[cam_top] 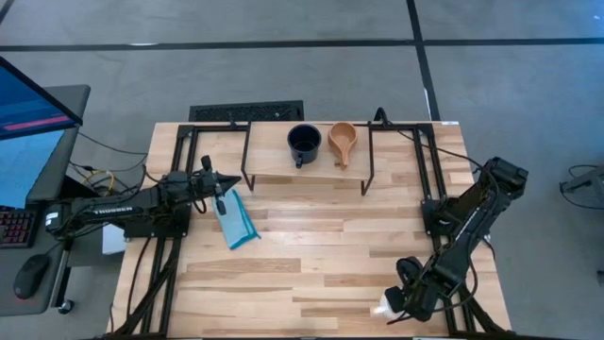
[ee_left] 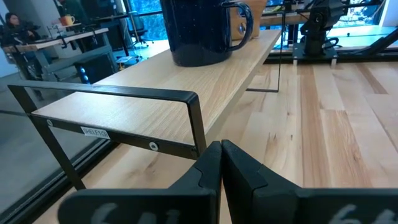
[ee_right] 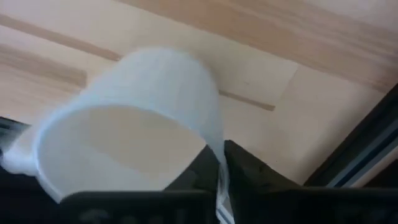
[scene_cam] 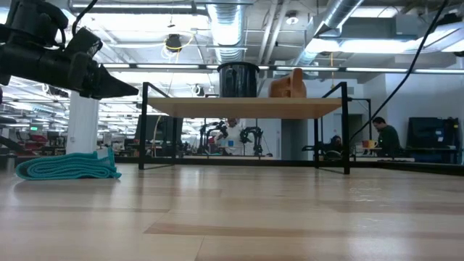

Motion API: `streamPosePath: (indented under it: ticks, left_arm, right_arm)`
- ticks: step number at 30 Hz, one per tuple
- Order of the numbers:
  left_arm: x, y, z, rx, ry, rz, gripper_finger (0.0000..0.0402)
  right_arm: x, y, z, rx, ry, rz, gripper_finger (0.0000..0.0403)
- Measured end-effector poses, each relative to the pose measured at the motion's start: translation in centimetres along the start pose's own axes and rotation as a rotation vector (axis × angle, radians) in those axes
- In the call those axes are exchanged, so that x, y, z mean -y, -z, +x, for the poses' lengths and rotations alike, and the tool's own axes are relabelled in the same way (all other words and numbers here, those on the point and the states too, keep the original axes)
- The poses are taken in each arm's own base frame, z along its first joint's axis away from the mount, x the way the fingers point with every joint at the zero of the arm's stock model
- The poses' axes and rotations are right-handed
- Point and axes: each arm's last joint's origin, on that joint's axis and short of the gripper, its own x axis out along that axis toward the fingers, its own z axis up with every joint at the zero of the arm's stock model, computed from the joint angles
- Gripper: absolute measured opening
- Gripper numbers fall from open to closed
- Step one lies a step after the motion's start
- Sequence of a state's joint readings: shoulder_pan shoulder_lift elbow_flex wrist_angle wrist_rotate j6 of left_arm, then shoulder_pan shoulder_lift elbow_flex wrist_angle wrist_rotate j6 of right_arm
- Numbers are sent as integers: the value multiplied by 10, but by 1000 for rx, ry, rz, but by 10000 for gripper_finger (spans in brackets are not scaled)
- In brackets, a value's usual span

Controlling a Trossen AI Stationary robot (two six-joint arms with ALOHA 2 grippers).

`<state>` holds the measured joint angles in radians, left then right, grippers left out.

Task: Stack small to large cups/mugs on shelf
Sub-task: Put the white mug on the shelf

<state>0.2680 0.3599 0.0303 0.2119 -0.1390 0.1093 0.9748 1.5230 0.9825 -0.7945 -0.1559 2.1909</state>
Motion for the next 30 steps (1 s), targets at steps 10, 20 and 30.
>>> streamPosePath:
  ticks: [10, 20, 30]
  left_arm:
    - [0, 3, 0, -28, 3, 4, 0]
    - [0, 4, 0, -43, 5, 24, 0]
    - [0, 4, 0, -42, 5, 33, 0]
  right_arm:
    - [-20, -33, -7, 26, -27, -86, 21]
    - [-50, -107, -23, 86, -119, -243, 15]
    - [-74, -173, -46, 231, -341, -396, 9]
